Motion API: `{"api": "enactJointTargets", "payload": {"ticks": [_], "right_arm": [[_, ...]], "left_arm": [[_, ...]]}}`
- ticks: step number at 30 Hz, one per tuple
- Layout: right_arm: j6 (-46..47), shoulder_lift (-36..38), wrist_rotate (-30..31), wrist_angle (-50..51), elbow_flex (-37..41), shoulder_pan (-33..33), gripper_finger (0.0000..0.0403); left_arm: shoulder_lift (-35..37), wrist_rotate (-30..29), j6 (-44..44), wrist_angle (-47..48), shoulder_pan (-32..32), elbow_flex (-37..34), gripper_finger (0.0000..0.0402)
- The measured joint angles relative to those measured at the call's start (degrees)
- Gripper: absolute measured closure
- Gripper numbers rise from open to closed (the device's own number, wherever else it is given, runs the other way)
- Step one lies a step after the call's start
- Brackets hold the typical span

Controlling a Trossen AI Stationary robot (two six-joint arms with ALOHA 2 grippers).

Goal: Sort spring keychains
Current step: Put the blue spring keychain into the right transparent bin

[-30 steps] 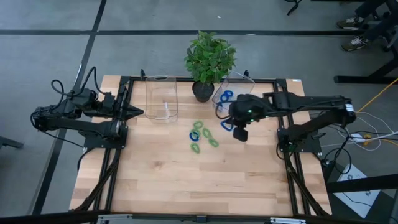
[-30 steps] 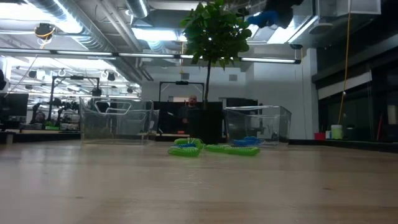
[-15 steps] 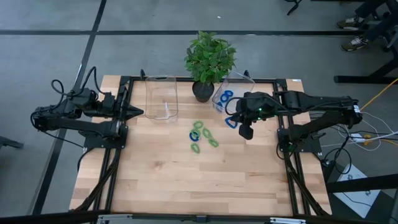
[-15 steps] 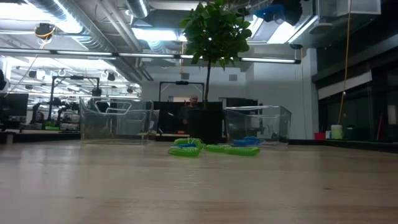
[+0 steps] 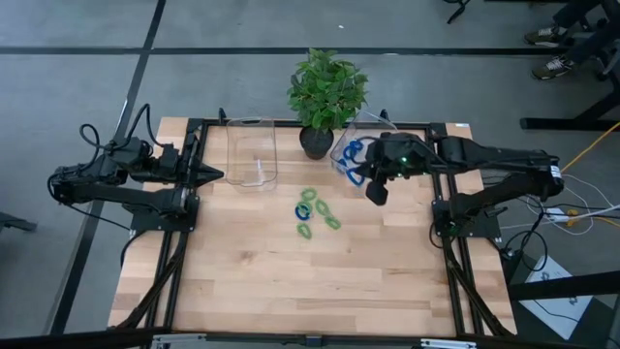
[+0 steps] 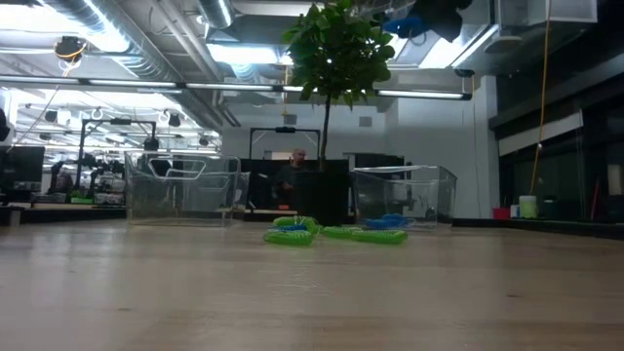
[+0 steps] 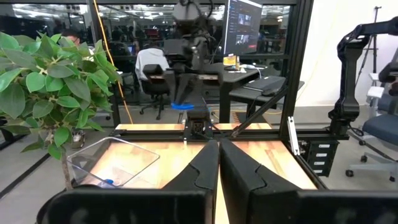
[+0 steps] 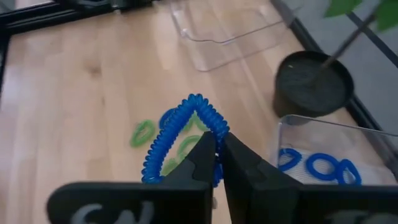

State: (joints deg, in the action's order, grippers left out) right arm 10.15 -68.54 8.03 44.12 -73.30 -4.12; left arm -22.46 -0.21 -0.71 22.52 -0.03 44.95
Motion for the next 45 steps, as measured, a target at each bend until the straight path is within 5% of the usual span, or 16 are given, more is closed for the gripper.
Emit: {"api": "enactJointTargets", "payload": {"ticks": [32,45], "right_arm": [[-0.9,-9.2,-0.1,6.0,0.0,-23.6,0.0383],[-0.3,-9.3,-0.1,6.0,0.0,-24.6,0.0341]], "left_arm": [[0.0,0.0,0.0,0.0,0.0,0.0,0.0391],[0.0,0.0,0.0,0.0,0.0,0.0,0.0391]]}}
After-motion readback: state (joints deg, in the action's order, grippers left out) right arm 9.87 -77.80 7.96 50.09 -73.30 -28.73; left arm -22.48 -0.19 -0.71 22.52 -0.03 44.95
